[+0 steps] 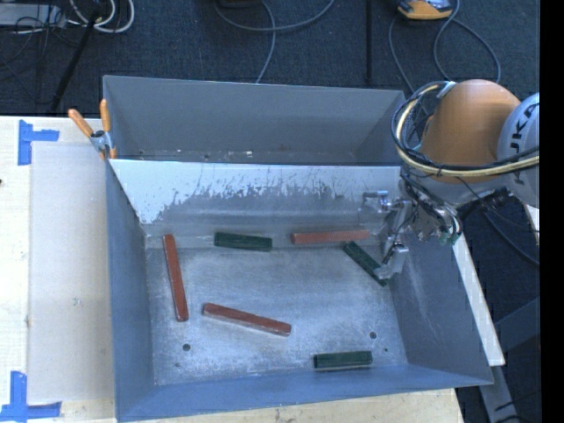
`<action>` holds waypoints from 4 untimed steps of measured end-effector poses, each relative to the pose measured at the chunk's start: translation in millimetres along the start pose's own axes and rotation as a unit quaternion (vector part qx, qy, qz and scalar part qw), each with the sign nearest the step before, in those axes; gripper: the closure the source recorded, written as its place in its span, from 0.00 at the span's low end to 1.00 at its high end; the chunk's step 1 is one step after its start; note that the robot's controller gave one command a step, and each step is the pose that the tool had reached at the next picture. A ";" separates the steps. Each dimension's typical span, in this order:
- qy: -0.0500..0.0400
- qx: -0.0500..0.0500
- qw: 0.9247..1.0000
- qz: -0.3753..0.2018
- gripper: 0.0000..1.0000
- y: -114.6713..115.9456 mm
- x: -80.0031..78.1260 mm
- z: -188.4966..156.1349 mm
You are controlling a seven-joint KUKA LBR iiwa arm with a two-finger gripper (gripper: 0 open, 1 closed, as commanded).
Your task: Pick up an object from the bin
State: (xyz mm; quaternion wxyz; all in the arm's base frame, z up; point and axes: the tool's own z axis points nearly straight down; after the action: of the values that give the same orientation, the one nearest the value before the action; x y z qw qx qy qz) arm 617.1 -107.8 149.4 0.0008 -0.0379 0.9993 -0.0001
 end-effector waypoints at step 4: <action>-0.004 -0.003 0.997 0.082 1.00 -1.1 4.3 75.5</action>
Offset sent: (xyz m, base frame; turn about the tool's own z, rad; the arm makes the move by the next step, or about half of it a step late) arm -0.0080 -0.0050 -0.0794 0.1665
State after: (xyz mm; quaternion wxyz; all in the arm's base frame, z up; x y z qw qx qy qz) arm 613.0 -109.2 73.9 0.0050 0.0438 0.9990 0.0027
